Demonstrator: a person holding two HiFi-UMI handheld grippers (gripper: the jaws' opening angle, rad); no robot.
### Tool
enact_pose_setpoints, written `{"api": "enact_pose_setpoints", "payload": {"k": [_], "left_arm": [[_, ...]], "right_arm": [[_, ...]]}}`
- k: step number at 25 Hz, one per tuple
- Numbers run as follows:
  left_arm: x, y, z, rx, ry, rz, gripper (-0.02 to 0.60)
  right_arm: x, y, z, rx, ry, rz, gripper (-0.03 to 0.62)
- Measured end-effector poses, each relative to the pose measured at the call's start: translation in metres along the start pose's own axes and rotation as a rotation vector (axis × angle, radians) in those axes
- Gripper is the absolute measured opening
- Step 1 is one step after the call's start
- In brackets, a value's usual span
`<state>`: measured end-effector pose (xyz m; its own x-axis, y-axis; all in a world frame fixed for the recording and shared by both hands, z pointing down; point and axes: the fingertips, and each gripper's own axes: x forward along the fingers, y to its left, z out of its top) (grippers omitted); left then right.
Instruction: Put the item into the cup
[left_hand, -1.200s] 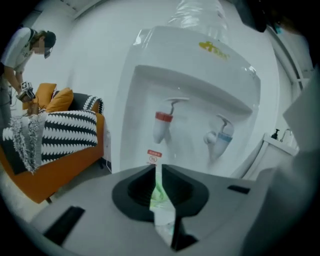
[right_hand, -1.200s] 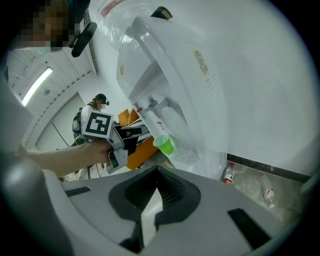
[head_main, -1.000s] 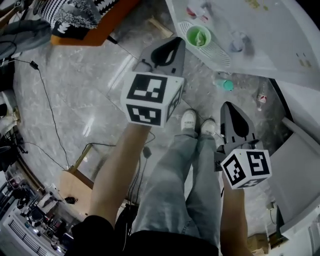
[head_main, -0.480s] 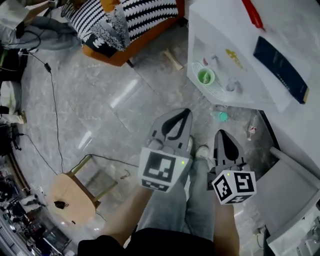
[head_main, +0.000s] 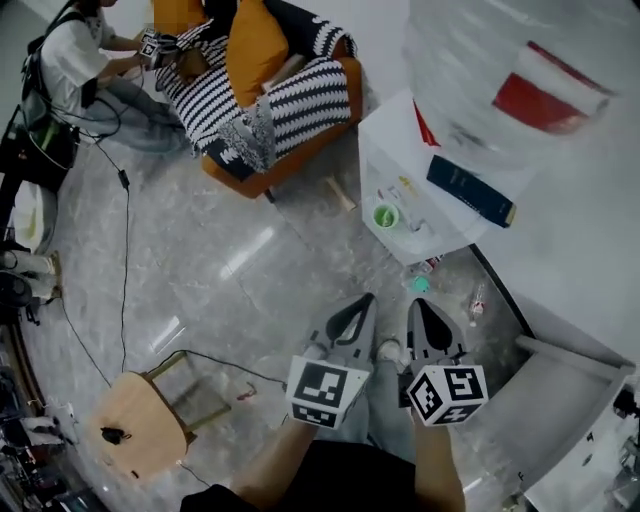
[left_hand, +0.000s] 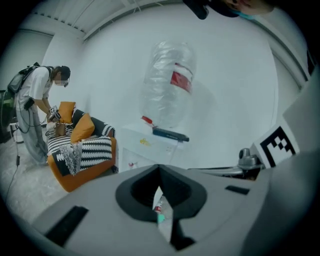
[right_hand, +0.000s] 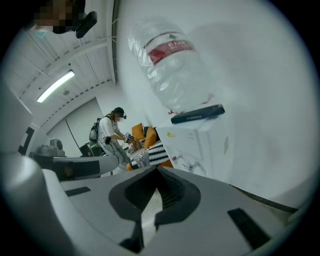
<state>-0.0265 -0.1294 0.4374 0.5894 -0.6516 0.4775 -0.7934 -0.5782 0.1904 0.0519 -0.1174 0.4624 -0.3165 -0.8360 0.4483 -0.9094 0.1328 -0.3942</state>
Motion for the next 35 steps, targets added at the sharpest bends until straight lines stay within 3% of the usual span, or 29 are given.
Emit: {"api": "enact_pose_setpoints", "payload": {"k": [13, 16, 20, 22, 35], "left_arm": [[-0.072, -0.072, 0.109, -0.044, -0.235, 0.053, 0.014], [-0.082, -0.079, 0.130, -0.019, -0.272, 0.068, 0.014], [-0.088, -0.092, 0.141, -0.007, -0.311, 0.079, 0.014], [-0.086, -0.102, 0.139, -0.025, -0.305, 0.061, 0.014], [-0.090, -0.124, 0.150, 0.026, -0.321, 0.047, 0.014]], "right_arm": [[-0.115, 0.040, 0.124, -0.175, -0.238, 0.108, 0.009], [-0.134, 0.044, 0.146, -0.253, -0.282, 0.111, 0.009], [-0.160, 0.053, 0.172, -0.390, -0.422, 0.109, 0.009], [-0.167, 0.053, 0.171, -0.436, -0.428, 0.099, 0.009], [-0.168, 0.050, 0.177, -0.415, -0.401, 0.137, 0.009]]}}
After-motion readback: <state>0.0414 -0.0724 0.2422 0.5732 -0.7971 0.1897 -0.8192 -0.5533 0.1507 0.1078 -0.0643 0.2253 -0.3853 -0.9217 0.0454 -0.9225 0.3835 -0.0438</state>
